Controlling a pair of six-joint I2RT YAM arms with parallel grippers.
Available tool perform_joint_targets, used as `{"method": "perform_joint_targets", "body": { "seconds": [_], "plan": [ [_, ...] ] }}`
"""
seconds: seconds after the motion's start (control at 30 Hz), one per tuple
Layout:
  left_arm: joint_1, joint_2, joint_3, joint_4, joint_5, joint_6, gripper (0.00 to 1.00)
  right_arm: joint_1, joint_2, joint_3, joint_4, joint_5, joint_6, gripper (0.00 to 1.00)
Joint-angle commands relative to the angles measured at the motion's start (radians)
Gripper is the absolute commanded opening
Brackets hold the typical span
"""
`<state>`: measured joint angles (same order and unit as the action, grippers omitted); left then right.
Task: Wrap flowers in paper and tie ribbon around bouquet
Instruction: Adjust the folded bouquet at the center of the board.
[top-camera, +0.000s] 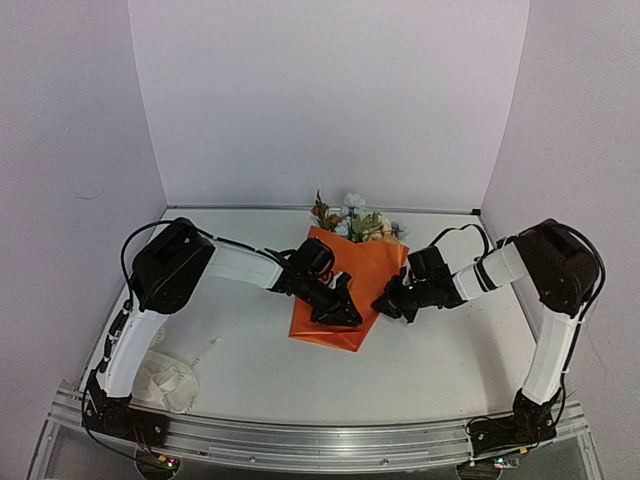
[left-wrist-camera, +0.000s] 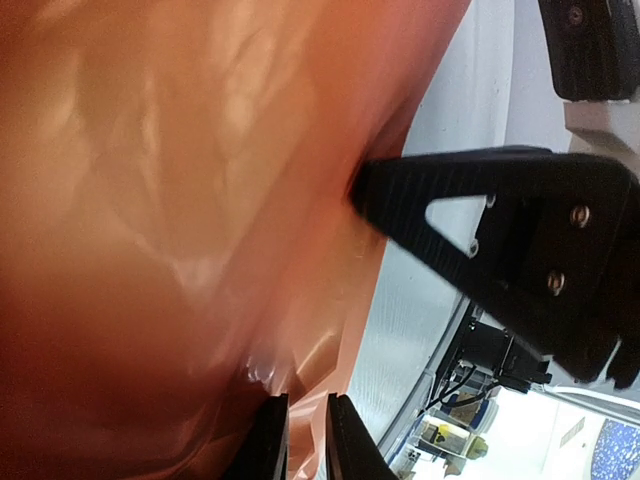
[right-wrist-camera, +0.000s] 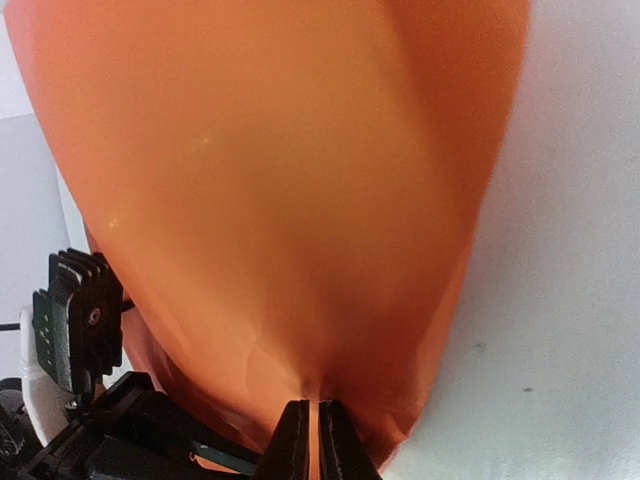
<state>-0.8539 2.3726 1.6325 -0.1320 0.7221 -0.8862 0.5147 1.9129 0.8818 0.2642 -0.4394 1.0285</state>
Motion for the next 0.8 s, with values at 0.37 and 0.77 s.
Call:
{"method": "perform_joint_targets", "body": {
  "seconds": [0.37, 0.77],
  "plan": [
    [0.004, 0.030, -0.024, -0.174, -0.124, 0.040, 0.16, -0.224, 0.068, 0.082, 0.045, -0.122, 0.099, 0.07],
    [0.004, 0.040, -0.006, -0.185, -0.119, 0.047, 0.16, -0.232, -0.111, 0.072, 0.022, -0.146, 0.119, 0.10]
  ]
}}
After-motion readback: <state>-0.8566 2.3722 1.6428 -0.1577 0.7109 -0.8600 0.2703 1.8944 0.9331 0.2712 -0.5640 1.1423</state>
